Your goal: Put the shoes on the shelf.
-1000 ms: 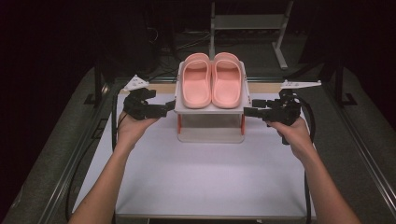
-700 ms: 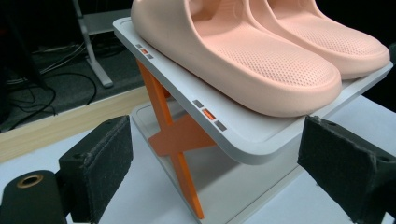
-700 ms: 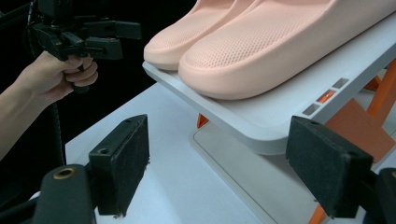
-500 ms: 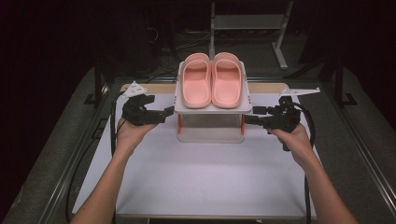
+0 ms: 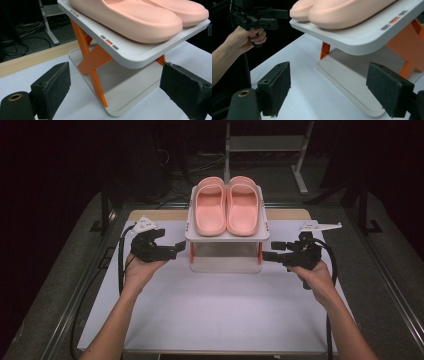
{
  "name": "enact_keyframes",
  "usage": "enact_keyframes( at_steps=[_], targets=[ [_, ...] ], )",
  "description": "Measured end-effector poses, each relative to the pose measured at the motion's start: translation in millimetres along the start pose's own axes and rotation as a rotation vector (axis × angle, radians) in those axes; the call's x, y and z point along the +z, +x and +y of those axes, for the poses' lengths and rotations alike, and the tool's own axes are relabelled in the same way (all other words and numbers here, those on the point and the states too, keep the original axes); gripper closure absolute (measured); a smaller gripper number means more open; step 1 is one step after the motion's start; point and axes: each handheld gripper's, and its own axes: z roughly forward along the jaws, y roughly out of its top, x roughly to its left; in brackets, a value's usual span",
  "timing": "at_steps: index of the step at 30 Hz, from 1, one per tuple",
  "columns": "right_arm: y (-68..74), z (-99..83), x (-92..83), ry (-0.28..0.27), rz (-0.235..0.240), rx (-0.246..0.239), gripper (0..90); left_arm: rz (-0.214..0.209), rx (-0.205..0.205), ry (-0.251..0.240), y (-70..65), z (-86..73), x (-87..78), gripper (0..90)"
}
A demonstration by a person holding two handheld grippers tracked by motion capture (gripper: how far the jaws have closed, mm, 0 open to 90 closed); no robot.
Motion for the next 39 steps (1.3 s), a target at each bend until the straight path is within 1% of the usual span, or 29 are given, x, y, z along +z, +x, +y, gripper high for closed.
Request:
enact_keyframes(
  at_steps=[7,17,24,28,34,39],
  targets=[
    [-1.4,-11.4,-2.1,0.001,0.001,0.013,19.1,-0.002,-0.010,0.007,-0.6,-12.7,-2.0,8.8],
    [-1.8,-26.6,-3.7,0.006,0.001,0.024,18.5,-0.001,-0.020,-0.007,-2.9,-21.3,-5.5,8.7],
    [-1.7,-32.7,-5.5,0.008,0.004,0.030,18.5,0.001,-0.029,-0.003,-4.2,-28.9,-6.3,8.8],
    [-2.7,-39.2,-7.7,0.005,0.013,0.038,18.5,0.001,-0.031,0.001,-5.5,-33.2,-6.6,8.8],
    [-3.4,-45.9,-9.3,0.006,0.014,0.047,18.5,0.001,-0.034,0.003,-6.7,-38.7,-8.0,8.8],
    [-3.5,-52.7,-11.3,0.006,0.014,0.056,18.5,0.001,-0.046,0.007,-6.1,-47.7,-9.2,8.7]
  ],
)
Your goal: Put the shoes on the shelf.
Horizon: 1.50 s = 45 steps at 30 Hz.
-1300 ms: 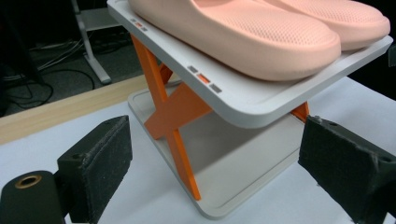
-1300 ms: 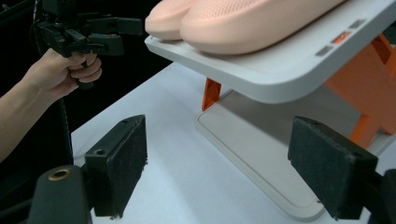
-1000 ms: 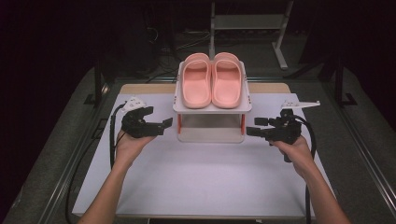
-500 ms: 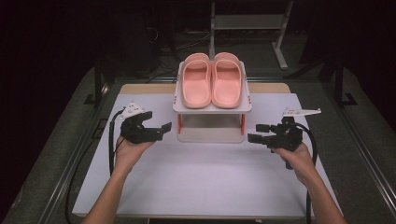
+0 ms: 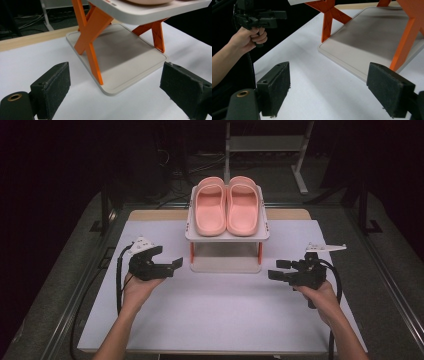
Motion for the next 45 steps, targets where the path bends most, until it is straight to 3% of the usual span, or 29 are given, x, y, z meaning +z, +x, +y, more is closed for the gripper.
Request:
enact_keyframes(
  at_steps=[45],
  targets=[
    [-9.1,-49.1,-20.4,0.020,0.001,0.061,18.7,0.043,-0.063,0.015,9.0,-51.8,-24.7,7.7]
  ],
)
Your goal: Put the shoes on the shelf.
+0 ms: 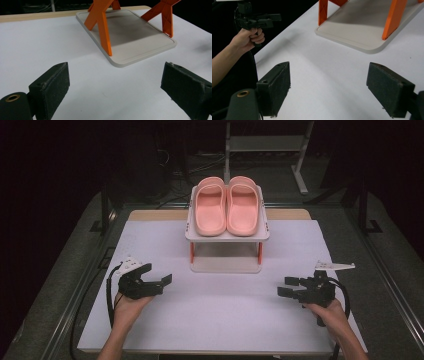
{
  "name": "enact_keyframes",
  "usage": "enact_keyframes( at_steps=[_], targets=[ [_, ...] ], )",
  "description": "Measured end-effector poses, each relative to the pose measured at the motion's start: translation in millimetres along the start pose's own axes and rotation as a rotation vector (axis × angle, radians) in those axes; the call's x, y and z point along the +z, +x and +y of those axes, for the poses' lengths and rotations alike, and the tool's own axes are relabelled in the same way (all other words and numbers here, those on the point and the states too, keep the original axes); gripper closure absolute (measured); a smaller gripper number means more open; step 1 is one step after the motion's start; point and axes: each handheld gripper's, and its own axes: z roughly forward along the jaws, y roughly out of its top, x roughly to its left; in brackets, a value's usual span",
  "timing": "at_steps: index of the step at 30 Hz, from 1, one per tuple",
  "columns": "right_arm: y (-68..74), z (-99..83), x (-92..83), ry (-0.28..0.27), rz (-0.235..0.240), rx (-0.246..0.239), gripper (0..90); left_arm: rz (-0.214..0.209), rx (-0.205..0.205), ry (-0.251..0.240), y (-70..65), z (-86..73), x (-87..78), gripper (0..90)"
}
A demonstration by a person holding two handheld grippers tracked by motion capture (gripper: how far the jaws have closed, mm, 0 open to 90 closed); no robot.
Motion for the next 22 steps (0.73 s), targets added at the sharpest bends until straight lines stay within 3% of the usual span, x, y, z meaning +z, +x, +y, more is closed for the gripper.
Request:
enact_keyframes(
  at_steps=[11,22],
  targets=[
    [-1.7,-14.8,-13.1,-0.005,-0.012,0.017,18.7,0.011,-0.017,0.004,5.3,-11.9,-10.2,7.7],
    [-1.4,-39.9,-33.4,-0.066,-0.011,0.046,18.8,0.029,-0.055,-0.014,8.3,-29.0,-22.1,7.7]
  ],
)
